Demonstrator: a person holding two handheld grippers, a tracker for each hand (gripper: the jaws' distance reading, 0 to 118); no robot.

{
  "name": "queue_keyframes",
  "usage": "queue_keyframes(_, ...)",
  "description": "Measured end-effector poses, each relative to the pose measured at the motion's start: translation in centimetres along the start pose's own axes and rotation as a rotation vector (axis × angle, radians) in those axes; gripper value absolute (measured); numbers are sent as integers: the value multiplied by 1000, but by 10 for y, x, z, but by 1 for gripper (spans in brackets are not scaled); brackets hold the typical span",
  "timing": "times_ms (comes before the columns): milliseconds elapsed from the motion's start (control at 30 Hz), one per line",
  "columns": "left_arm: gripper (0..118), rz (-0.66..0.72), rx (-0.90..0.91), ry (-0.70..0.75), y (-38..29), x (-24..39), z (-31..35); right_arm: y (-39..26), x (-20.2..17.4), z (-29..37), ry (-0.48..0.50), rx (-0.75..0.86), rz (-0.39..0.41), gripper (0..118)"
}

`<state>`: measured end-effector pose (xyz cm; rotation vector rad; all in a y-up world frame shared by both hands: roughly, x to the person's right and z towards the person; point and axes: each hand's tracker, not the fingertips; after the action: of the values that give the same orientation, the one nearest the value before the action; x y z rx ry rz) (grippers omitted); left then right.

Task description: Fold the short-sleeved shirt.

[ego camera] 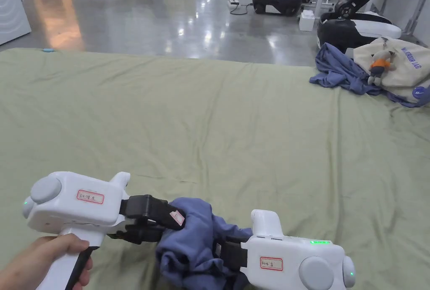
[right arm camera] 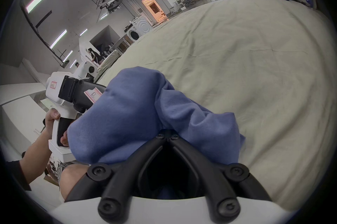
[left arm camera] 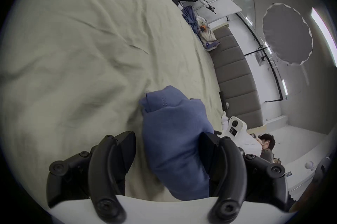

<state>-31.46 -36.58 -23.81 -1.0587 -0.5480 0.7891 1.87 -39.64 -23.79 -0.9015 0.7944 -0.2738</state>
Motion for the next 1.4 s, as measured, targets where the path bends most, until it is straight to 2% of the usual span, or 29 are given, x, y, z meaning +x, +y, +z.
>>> queue_keyframes(100,83,-47,29,26,0,10,0,0,2,1,6,6,-4,2)
queue_keyframes(200,83,8,57,-76,2,8,17,0,2,1,10,6,-8,2)
queue_keyframes(500,83,69,14,-33,4,6,-6,-2,-2,1,-4,14,17,2)
queue_keyframes(600,83,19,2,34,7,13,-6,-3,-1,1,-1,16,15,2)
queue_keyframes(667,83,33,-15,55,7,18,-7,-4,-1,1,0,18,15,2)
queue_keyframes(767,83,25,-2,28,4,23,-4,-4,-4,1,-9,21,26,2)
queue_keyframes(833,77,18,-7,39,5,22,-2,-4,-2,1,-5,22,23,2)
queue_keyframes(867,65,20,-9,37,5,21,-1,-3,-3,2,-3,22,20,2)
queue_keyframes(900,47,17,-10,30,5,20,0,-3,-3,2,-3,22,19,2)
queue_keyframes(933,35,28,-2,32,5,18,2,-4,-3,2,-5,25,20,2)
queue_keyframes(1100,33,23,6,18,1,12,7,1,-5,9,5,29,23,2)
queue_keyframes(1133,32,38,13,11,2,12,9,5,-9,16,-9,50,54,2)
queue_keyframes(1167,32,33,16,6,1,13,11,10,-17,32,-53,120,147,2)
queue_keyframes(1267,32,-74,37,63,-4,28,14,25,-39,95,-148,274,323,2)
queue_keyframes(1333,32,-99,55,69,-10,36,16,16,-59,155,-296,424,529,2)
queue_keyframes(1367,32,-132,57,84,-13,41,17,9,-67,184,-354,486,597,2)
queue_keyframes(1400,32,-168,75,93,-16,45,18,-2,-75,209,-406,544,626,2)
